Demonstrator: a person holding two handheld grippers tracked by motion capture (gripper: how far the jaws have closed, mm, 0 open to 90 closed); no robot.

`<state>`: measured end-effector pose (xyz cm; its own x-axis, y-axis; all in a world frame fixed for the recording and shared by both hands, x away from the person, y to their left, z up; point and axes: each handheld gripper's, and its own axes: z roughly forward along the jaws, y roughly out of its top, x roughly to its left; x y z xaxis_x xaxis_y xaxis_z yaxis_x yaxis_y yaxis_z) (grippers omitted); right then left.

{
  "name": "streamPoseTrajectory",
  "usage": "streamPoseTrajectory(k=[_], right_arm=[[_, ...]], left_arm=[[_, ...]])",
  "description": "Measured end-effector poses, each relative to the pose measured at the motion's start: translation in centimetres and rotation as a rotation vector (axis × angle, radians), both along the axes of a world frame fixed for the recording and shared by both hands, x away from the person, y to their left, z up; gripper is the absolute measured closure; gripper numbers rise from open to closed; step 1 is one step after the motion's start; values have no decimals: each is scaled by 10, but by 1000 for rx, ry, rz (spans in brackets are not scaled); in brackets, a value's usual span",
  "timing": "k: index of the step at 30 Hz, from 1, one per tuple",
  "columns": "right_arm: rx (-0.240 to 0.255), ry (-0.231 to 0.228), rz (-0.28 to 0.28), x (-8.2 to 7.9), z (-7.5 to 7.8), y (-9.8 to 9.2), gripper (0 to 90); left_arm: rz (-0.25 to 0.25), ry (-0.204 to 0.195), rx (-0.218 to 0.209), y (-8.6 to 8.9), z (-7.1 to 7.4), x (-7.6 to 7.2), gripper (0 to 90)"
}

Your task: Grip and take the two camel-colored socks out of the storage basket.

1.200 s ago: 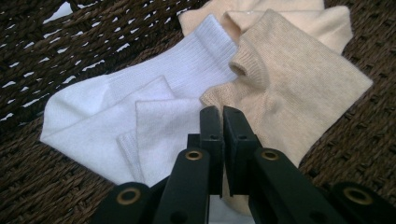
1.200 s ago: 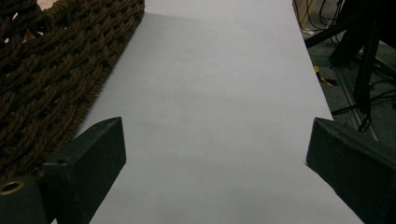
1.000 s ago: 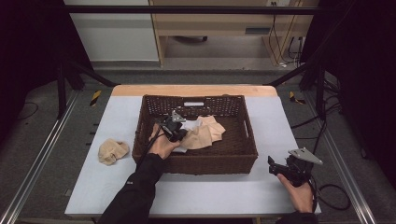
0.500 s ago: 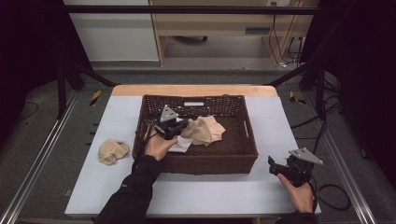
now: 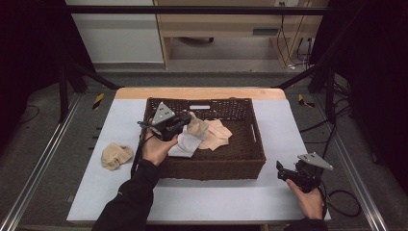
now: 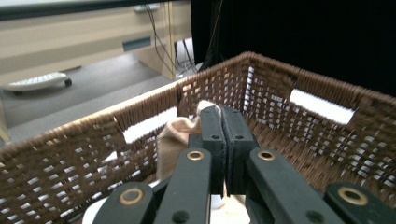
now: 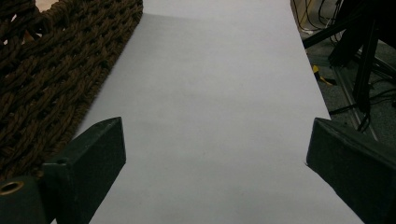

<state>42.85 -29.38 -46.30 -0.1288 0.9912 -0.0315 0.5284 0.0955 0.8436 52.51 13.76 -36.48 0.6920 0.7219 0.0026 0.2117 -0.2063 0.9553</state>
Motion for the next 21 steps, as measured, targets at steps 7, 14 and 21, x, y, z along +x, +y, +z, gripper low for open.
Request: streamPoseTrajectory(k=[7, 14, 21], right_arm=[[1, 3, 0, 0, 0, 0, 50], [1, 5, -2, 0, 0, 0, 50], [0, 4, -3, 0, 0, 0, 50]], left_arm=[[0, -62, -39, 15, 27, -10, 882], [11, -105, -58, 33, 49, -20, 882], [38, -132, -78, 55, 68, -30, 882]])
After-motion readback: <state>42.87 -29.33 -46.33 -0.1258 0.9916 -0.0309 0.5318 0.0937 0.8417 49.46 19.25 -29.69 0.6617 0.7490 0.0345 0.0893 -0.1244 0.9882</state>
